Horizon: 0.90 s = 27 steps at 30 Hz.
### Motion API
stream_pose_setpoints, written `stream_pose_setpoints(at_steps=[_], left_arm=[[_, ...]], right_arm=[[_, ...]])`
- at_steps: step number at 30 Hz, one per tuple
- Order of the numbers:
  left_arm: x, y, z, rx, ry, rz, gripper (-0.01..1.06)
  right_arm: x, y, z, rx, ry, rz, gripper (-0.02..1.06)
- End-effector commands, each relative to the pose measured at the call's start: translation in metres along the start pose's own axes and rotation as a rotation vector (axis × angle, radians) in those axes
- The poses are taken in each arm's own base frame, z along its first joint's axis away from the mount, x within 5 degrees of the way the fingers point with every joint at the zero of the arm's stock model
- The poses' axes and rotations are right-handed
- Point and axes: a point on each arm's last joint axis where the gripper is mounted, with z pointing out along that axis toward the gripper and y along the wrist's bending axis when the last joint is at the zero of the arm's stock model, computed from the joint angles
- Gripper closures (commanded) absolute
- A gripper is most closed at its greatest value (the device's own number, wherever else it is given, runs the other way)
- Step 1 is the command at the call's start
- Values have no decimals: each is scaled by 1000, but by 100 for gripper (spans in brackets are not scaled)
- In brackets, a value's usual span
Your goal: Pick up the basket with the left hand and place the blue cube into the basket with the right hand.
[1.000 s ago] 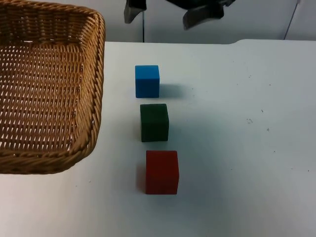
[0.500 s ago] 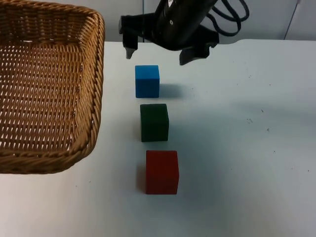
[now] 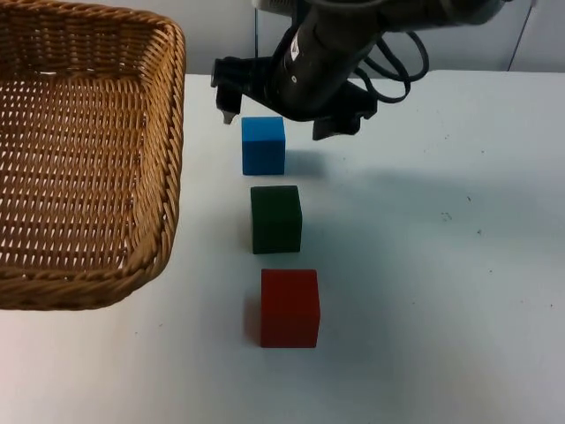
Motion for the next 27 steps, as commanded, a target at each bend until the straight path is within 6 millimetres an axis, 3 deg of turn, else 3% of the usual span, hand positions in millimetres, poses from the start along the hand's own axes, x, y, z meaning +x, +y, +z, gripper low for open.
stream_pose_setpoints(at_steps=[1, 9, 27], left_arm=[[-1, -2, -2, 13, -13, -14, 105], [-1, -1, -2, 8, -17, -14, 105], [-2, -1, -2, 3, -25, -18, 105]], right_arm=[[-5, -4, 8, 4, -18, 13, 6], [-15, 1, 16, 32, -11, 2, 7], [-6, 0, 32, 14, 22, -14, 17]])
